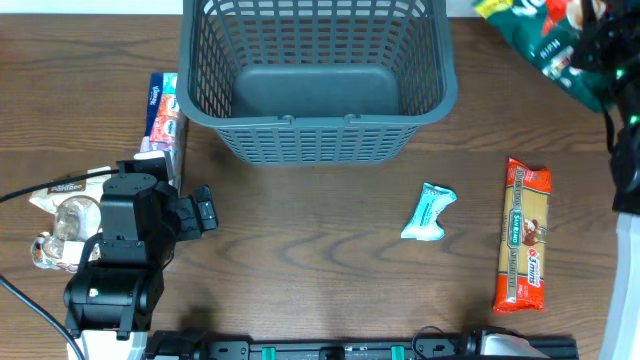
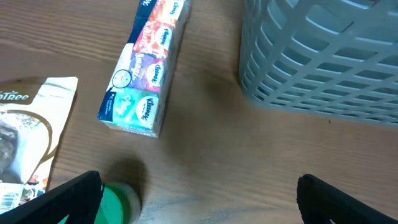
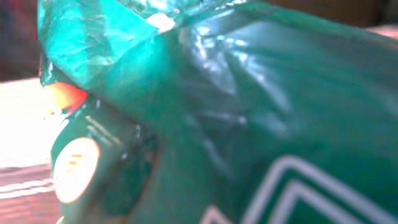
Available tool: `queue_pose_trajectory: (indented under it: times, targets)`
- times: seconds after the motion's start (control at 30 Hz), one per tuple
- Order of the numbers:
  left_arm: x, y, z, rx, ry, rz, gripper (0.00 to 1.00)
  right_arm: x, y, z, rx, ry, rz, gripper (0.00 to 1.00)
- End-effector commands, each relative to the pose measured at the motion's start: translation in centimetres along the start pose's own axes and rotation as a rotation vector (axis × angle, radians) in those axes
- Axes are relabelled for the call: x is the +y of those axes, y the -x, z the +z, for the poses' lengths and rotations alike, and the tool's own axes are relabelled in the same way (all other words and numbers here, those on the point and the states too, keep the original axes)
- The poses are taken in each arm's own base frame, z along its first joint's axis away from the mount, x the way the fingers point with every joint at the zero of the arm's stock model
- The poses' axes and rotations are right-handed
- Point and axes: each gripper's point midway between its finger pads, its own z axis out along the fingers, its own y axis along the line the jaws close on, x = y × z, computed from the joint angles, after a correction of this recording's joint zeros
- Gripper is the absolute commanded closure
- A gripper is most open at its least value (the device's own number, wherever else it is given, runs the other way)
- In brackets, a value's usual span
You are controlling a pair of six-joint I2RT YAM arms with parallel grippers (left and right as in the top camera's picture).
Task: Pack container
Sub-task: 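Lift the green pouch with the right gripper and drop it into the basket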
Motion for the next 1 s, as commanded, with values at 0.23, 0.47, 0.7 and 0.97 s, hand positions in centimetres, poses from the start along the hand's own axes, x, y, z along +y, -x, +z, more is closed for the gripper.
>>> queue_pose_trajectory:
  times: [0.23, 0.47, 0.7, 0.97]
  targets:
    - [0.3, 0.6, -0.5, -0.013, 0.013, 0.004, 0.02, 16.1, -3.0, 2.1, 0.058, 0.527, -0.137, 0.99]
    - [0.4, 0.0, -0.5, 0.01, 0.018, 0.006, 0.02, 21.9, -13.4, 6.5, 0.307, 0.646, -0.347, 0.99]
    - [0.4, -0.2, -0.5, 0.017, 0.019, 0.006, 0.02, 22.9, -24.4, 10.1, 0.595, 0.656, -0.364, 0.99]
    - [0.4, -0.2, -0.5, 0.017, 0.019, 0.006, 0.01, 22.1, -31.7, 11.6, 0.793, 0.637, -0.369, 0.69]
